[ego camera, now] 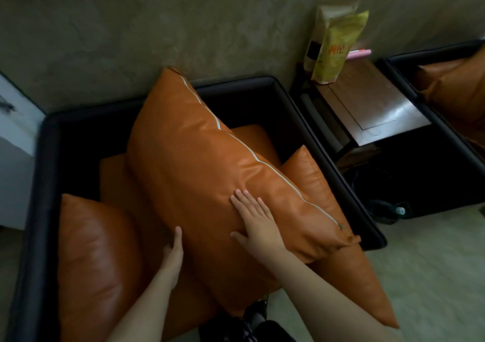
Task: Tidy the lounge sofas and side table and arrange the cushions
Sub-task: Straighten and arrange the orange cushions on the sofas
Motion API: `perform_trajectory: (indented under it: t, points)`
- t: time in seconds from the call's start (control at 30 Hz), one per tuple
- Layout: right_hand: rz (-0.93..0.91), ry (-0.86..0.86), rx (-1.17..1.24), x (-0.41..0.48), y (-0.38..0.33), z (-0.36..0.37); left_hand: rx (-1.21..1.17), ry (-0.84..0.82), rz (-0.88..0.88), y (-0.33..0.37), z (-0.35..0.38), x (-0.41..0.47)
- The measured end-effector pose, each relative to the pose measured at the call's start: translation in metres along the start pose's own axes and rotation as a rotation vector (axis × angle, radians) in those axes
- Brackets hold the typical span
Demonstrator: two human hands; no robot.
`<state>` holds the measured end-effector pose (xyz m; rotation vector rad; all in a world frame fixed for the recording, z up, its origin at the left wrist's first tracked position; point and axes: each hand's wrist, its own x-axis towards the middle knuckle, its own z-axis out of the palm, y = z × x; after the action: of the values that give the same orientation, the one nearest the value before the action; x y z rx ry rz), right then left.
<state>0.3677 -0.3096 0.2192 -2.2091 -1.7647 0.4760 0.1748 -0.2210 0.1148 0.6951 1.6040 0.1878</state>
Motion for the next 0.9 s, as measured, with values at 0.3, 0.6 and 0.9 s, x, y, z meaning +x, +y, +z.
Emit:
perform_trajectory:
  t: [0.3, 0.6, 0.9]
  points:
    - [0.025, 0.047, -0.026, 0.0, 0.007, 0.006, 0.091, 0.068, 0.109, 0.002, 0.007, 0.002]
    - [0.104, 0.05, -0.078, -0.004, 0.012, -0.011, 0.528, 0.165, 0.559, 0.02, -0.015, -0.045]
    - [0.304, -0.001, 0.137, -0.001, -0.018, -0.031, 0.64, 0.287, 0.892, 0.064, -0.054, -0.11]
